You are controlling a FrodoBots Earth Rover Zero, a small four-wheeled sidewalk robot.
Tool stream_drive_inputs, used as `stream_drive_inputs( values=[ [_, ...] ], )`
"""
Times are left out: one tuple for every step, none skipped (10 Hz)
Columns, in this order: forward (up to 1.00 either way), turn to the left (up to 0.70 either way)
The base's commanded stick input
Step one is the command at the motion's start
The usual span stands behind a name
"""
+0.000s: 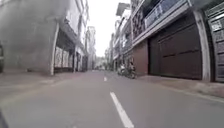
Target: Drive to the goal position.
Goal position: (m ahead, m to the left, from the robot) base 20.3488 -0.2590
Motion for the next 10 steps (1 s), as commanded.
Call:
stream_drive_inputs(
  values=[
    [0.85,0.0],
    [0.85,-0.12],
    [0.85,-0.33],
    [0.85,-0.34],
    [0.85,-0.34],
    [0.85,-0.26],
    [0.85,-0.19],
    [0.85,-0.11],
    [0.85,-0.05],
    [0.85,-0.01]
  ],
)
